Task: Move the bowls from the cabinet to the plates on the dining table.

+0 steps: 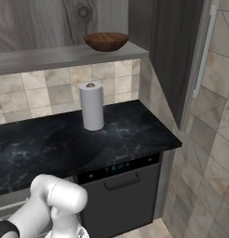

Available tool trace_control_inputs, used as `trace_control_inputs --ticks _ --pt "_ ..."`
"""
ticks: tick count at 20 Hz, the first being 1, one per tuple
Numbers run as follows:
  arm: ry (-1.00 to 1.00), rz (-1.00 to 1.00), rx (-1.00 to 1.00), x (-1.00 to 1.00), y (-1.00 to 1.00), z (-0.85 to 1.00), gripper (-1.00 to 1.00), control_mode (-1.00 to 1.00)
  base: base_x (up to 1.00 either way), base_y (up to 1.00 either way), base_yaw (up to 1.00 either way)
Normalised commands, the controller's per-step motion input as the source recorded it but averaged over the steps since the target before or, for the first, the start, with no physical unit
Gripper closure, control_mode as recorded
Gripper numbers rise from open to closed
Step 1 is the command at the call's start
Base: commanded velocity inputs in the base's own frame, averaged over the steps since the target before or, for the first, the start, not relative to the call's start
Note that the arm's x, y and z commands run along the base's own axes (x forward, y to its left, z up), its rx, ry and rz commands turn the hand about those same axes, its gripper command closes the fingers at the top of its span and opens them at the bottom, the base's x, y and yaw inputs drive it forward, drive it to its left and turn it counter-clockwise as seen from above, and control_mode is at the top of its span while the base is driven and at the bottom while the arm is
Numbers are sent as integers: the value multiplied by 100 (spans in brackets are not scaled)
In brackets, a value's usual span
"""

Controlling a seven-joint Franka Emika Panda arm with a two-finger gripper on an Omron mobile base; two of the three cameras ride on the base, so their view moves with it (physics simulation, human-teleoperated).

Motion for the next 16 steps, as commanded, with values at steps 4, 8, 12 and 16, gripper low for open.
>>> trace_control_inputs --ticks 4,8,12,16 --pt "-23 -2 22 27 0 0 -100 -100 0 0 0" --pt "-17 0 21 34 0 0 -100 -100 0 0 0" --pt "-9 -5 16 49 4 0 -100 -100 0 0 0" --pt "3 -14 3 55 19 3 -100 -100 0 0 0"
